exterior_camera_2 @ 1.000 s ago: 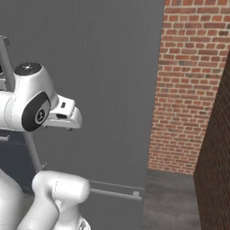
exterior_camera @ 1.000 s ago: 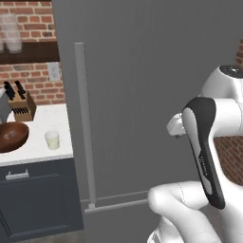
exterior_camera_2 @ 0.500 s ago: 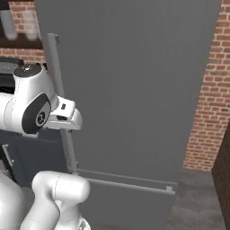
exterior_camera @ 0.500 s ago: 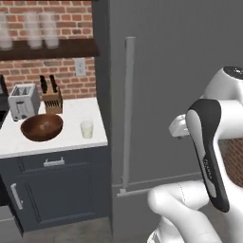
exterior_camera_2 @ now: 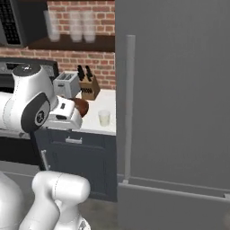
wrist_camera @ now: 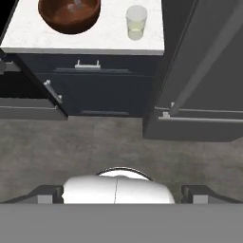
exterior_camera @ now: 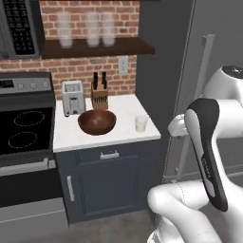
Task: Grab a lemon wedge from the fridge and one ice cube from the ice bowl, and put them in the glass of lemonade.
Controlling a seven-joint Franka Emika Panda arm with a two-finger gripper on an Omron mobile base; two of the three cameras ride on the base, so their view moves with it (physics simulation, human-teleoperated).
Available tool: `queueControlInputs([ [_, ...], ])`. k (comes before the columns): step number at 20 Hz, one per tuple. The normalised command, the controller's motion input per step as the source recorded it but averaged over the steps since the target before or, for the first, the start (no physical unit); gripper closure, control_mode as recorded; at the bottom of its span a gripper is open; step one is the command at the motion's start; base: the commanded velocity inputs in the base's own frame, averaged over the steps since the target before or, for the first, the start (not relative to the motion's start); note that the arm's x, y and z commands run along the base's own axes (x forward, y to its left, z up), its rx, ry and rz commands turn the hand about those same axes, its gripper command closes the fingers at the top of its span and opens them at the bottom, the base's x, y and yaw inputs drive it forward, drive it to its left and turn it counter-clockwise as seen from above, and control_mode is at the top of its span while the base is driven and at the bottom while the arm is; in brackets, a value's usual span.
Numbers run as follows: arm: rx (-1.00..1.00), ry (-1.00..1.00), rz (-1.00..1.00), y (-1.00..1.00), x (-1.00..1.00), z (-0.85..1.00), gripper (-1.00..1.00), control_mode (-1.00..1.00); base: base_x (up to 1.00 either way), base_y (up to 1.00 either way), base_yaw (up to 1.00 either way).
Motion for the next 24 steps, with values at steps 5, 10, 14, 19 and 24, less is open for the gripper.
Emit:
queueControlInputs([
  [5, 0.00, 0.00, 0.00, 0.00, 0.00, 0.00, -1.00, 1.00, 0.33, 0.60, 0.00],
  [10, 0.00, 0.00, 0.00, 0.00, 0.00, 0.00, -1.00, 1.00, 0.67, 0.08, 0.00],
  [14, 0.00, 0.00, 0.00, 0.00, 0.00, 0.00, -1.00, 1.00, 0.62, 0.00, -0.03],
  [19, 0.00, 0.00, 0.00, 0.00, 0.00, 0.00, -1.00, 1.00, 0.36, 0.28, -0.15],
  [24, 0.00, 0.00, 0.00, 0.00, 0.00, 0.00, -1.00, 1.00, 0.42, 0.45, -0.26],
])
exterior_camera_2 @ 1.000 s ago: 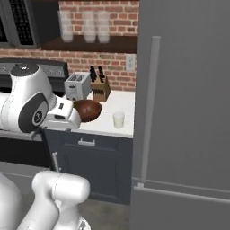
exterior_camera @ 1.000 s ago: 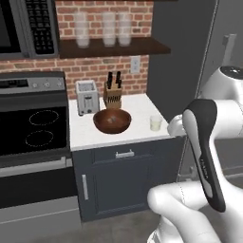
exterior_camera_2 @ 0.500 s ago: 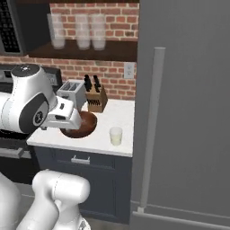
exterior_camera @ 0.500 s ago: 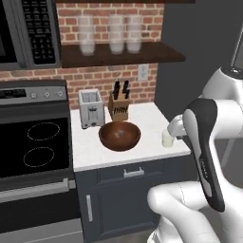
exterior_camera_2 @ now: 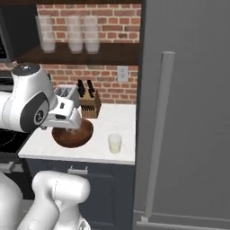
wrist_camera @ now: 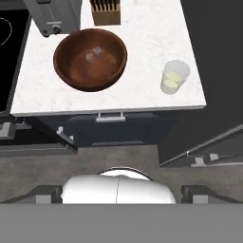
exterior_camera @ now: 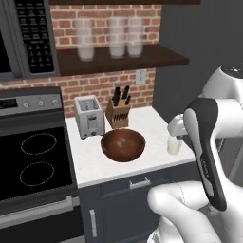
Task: Grab a lemon wedge from the fridge and one ice cube from the ice bowl, and put them in the glass of lemonade.
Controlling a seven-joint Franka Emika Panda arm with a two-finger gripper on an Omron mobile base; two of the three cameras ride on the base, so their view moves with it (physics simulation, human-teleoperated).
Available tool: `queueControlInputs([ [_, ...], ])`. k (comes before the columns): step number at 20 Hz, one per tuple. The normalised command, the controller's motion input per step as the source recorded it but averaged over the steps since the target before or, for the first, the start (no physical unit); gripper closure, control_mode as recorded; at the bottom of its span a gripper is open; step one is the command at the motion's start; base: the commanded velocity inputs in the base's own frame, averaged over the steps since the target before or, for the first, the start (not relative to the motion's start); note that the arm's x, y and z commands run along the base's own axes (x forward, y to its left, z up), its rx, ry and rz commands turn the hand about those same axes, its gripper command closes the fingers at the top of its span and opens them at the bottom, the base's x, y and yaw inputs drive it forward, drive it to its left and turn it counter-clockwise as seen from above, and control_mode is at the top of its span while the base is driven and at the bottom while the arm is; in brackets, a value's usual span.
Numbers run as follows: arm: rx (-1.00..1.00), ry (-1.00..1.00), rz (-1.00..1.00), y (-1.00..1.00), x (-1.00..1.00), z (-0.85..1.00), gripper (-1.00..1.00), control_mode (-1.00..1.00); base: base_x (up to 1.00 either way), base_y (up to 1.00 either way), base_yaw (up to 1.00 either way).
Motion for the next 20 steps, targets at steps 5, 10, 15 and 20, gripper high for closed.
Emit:
queueControlInputs([
  [5, 0.00, 0.00, 0.00, 0.00, 0.00, 0.00, -1.00, 1.00, 0.55, 0.21, -0.15],
  [10, 0.00, 0.00, 0.00, 0.00, 0.00, 0.00, -1.00, 1.00, 0.41, 0.12, -0.08],
  [15, 0.00, 0.00, 0.00, 0.00, 0.00, 0.00, -1.00, 1.00, 0.07, 0.28, -0.07],
  [20, 0.00, 0.00, 0.00, 0.00, 0.00, 0.00, -1.00, 1.00, 0.11, 0.37, -0.06],
])
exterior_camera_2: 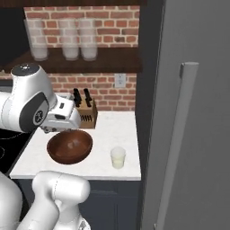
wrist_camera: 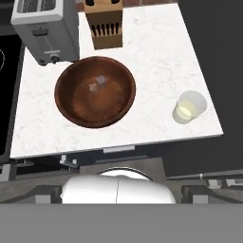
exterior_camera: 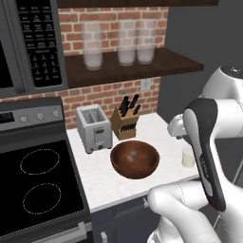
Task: Grab a lemon wedge from the fridge and one ice cube from the ice bowl, and put them in the glass of lemonade.
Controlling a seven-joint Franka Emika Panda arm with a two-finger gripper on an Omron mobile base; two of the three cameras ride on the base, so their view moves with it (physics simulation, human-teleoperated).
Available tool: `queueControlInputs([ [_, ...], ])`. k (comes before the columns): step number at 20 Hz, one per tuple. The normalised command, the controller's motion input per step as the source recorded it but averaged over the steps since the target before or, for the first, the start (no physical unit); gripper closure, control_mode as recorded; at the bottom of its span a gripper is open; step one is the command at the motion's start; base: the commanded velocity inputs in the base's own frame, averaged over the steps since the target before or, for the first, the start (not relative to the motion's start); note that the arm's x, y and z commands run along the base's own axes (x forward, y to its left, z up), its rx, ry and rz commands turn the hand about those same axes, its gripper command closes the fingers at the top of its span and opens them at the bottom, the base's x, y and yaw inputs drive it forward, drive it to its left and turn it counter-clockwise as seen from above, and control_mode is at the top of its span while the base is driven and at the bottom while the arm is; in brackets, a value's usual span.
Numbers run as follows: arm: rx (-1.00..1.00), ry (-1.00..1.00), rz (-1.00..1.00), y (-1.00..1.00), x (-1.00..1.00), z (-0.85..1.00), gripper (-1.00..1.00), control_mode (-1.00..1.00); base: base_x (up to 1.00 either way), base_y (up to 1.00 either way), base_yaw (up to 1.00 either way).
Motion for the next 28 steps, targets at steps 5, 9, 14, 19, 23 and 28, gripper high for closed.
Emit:
queueControlInputs([
  [5, 0.00, 0.00, 0.00, 0.00, 0.00, 0.00, -1.00, 1.00, 0.37, 0.15, -0.03],
  [9, 0.00, 0.00, 0.00, 0.00, 0.00, 0.00, -1.00, 1.00, 0.34, 0.40, -0.03],
  [14, 0.00, 0.00, 0.00, 0.00, 0.00, 0.00, -1.00, 1.00, 0.07, 0.48, -0.05],
  [19, 0.00, 0.00, -0.08, 0.64, 0.00, -0.01, -1.00, -1.00, 0.00, 0.00, 0.00],
  [23, -0.01, 0.00, -0.12, 0.55, 0.07, -0.03, -1.00, -1.00, 0.00, 0.00, 0.00],
  [28, -0.02, 0.01, 0.00, 0.07, 0.02, -0.01, -1.00, -1.00, 0.00, 0.00, 0.00],
])
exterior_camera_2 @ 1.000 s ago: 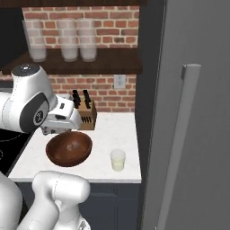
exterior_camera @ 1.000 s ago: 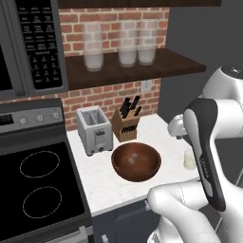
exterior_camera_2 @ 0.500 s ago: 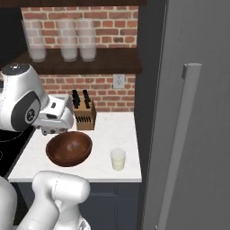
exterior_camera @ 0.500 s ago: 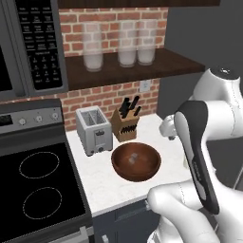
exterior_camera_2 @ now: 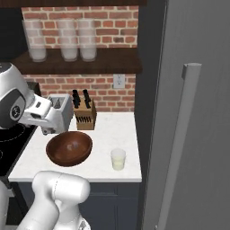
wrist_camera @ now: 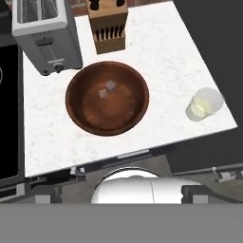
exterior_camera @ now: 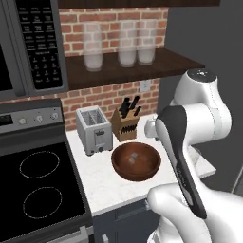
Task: Grab a lemon wedge from the fridge and one ice cube from the ice bowl, and put them in the glass of lemonade.
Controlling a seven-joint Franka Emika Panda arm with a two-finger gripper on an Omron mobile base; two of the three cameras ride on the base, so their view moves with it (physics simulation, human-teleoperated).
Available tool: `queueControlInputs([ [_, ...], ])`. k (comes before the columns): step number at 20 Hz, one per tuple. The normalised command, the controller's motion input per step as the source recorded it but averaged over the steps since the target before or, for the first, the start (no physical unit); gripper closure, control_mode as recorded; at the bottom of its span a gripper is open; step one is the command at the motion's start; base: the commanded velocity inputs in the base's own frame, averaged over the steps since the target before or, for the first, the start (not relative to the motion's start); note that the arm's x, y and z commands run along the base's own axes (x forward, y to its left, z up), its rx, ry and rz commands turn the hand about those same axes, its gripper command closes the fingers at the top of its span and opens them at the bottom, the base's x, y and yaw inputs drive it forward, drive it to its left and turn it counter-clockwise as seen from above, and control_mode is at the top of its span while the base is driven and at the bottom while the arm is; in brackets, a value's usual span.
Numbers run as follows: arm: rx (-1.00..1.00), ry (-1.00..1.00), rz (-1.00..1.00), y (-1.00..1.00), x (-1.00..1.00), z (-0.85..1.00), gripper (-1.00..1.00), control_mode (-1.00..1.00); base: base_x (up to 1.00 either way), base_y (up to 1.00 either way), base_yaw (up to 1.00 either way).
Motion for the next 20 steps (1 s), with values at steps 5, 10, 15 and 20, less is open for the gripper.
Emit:
queueControlInputs([
  [5, -0.07, -0.02, -0.06, 0.57, 0.73, -0.13, -1.00, -1.00, 0.00, 0.00, 0.00],
  [10, -0.01, 0.00, -0.05, 0.15, 0.99, -0.02, -1.00, -1.00, 0.00, 0.00, 0.00],
  [15, 0.00, -0.03, 0.00, 0.00, 0.66, -0.22, -1.00, -1.00, 0.00, 0.00, 0.00],
  [20, 0.00, 0.01, 0.02, 0.00, 0.51, -0.66, -1.00, -1.00, 0.00, 0.00, 0.00],
])
